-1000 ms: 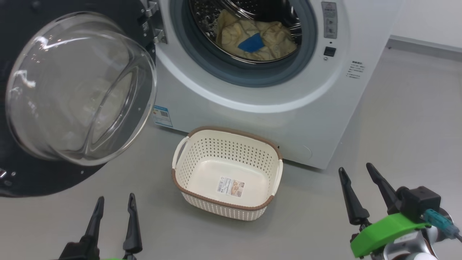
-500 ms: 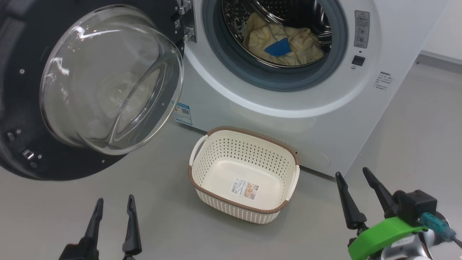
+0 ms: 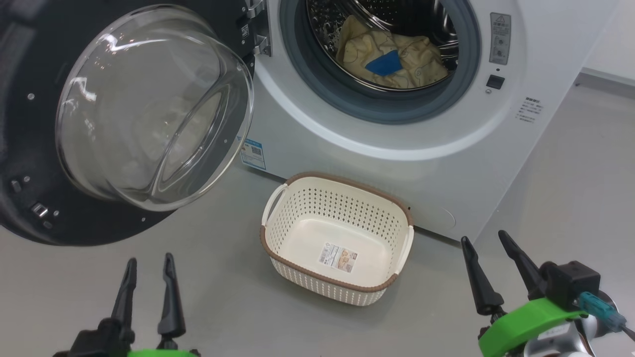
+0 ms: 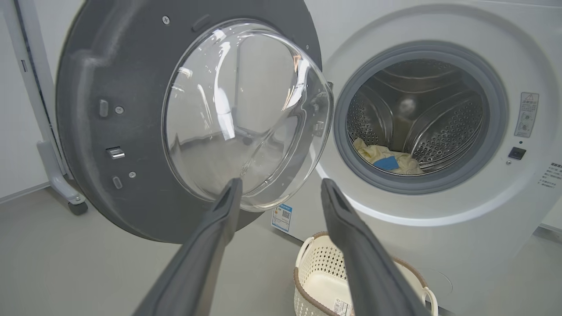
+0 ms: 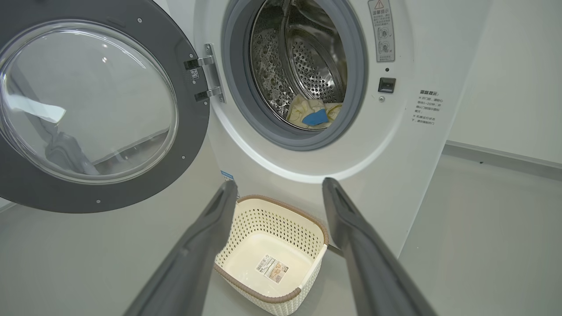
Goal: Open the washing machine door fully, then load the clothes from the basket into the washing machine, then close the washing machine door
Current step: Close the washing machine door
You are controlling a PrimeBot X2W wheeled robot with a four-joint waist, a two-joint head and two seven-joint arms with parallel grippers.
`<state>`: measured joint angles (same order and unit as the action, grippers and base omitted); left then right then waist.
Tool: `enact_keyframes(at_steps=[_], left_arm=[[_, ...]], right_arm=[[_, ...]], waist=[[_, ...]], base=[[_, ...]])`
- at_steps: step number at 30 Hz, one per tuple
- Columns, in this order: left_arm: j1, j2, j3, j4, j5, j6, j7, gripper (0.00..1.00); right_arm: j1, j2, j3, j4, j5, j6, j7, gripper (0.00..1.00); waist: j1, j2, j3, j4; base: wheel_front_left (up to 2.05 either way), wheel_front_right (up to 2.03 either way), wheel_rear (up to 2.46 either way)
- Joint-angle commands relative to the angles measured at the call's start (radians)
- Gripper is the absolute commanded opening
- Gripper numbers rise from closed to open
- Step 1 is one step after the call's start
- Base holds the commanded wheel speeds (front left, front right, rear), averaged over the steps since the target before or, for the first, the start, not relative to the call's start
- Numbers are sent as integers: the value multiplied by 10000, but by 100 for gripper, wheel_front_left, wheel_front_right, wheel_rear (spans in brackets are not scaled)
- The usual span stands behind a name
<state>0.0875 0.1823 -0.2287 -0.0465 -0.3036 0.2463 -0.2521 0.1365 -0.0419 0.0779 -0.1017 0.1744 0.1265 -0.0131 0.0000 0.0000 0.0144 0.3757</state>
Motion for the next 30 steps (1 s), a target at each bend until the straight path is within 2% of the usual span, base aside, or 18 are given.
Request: enact_keyframes(at_steps=[1, 2, 3, 8, 11, 17, 20, 25, 26, 30], left_arm=[[-529, -33, 474, -549, 77, 170, -97, 47], [-616, -54, 548, -724, 105, 66, -97, 27], [-736, -95, 626, -963, 106, -83, -97, 0], [-1750, -299, 1114, -2548, -6, -1120, -97, 0], [-2655, -197, 1525, -3338, -112, -1800, -97, 0], [-5228, 572, 2437, -3768, -516, -2718, -97, 0], [-6708, 1155, 2960, -3138, -1036, -3013, 153, 0], [-8826, 2139, 3680, -974, -2172, -3353, 883, 0], [-8826, 2139, 3680, -974, -2172, -3353, 883, 0], [-9896, 2799, 4047, 1124, -2907, -3499, 1455, 0]], right_arm=[[-399, -83, 152, -379, -22, 42, -52, 100], [-399, -83, 138, -386, -24, 42, -49, 100], [-395, -83, 120, -393, -29, 42, -47, 100], [-376, -83, 30, -466, -57, 42, -11, 100], [-373, -83, 40, -494, -63, 42, 27, 100], [-374, -83, 170, -507, -33, 42, 68, 100], [-371, -83, 234, -507, 0, 42, 50, 100], [-344, -83, 261, -468, 58, 42, 7, 100], [-344, -83, 261, -468, 58, 42, 7, 100], [-291, -83, 269, -427, 96, 42, -15, 100]], waist=[[0, 0, 20, 37], [0, 0, 26, 58], [0, 0, 28, 86], [0, 0, 24, 261], [0, 0, -18, 336], [0, 0, -172, 268], [0, 0, -212, 97], [0, 0, -238, -294], [0, 0, -238, -294], [0, 0, -209, -568]], base=[[0, 0, 0], [0, 0, 0], [0, 0, 0], [0, 0, 0], [0, 0, 0], [0, 0, 0], [0, 0, 0], [0, 0, 0], [0, 0, 0], [0, 0, 0]])
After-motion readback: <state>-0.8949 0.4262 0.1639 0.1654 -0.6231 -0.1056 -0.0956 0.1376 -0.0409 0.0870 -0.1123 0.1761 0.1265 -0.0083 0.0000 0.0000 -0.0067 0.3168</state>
